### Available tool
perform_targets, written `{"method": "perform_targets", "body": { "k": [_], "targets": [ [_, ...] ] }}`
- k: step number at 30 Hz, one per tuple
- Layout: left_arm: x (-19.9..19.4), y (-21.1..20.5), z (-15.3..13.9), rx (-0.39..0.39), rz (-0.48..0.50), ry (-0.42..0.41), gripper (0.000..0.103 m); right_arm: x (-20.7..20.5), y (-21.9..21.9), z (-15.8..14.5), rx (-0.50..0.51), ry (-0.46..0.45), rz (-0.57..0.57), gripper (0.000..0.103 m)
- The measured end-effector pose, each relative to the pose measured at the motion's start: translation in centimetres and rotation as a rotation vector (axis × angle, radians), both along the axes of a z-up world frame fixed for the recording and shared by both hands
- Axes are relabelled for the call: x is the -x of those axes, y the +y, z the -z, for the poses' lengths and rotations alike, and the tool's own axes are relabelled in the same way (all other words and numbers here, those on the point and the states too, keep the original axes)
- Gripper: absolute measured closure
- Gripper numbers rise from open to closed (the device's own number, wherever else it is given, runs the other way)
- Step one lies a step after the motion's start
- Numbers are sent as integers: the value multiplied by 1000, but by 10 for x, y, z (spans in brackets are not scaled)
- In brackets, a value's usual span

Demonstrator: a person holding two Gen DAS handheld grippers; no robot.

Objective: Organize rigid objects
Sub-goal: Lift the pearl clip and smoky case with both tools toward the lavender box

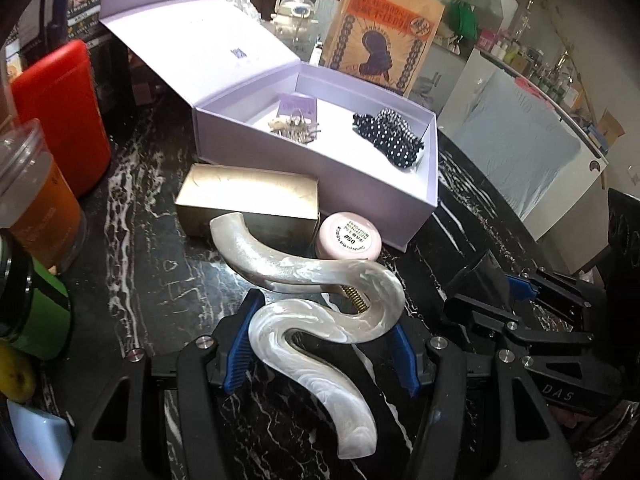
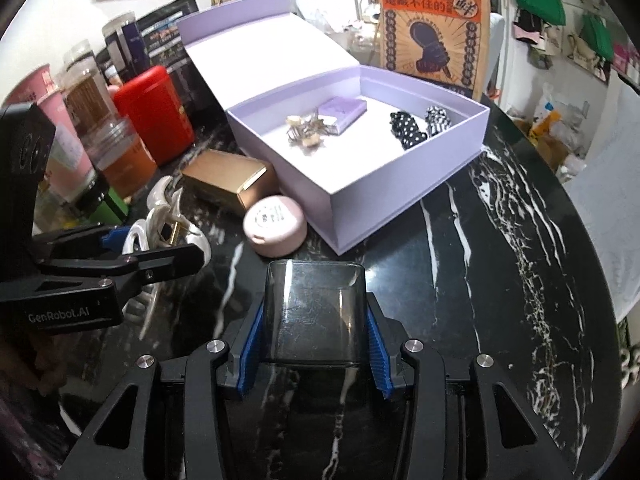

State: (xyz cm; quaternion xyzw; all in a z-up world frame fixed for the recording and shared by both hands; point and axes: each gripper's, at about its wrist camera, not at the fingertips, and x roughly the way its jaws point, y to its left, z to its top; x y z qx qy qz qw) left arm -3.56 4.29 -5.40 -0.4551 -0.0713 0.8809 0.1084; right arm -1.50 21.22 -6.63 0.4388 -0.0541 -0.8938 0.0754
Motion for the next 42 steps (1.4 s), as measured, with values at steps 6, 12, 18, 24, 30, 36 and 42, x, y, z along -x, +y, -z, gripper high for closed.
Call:
{"method": "perform_targets", "body": {
  "k": [6,12,18,24,30,36,42],
  "targets": [
    [-12,-3,-8,-29,-7,26,45,-12,1,-8,45,7,24,58],
    [-23,-6,-15,-32,-29,48,45,-29,-2,-13,69,14,39,58],
    [-29,-6,-18,-43,-26,65,45,-40,-1,-15,79,22,54,58],
    [-33,-5,-24,-48,-23,81,45,-50,-1,-22,69,54,54,58],
    [-34,-2,-35,-36,-14,117,45,-55,-1,-33,39,96,43,58],
    [-34,4,-46,-27,3,146,45,-53,2,-39,21,105,31,58],
    [-30,13,-57,-9,31,173,45,-51,7,-47,-1,118,35,58]
  ]
}}
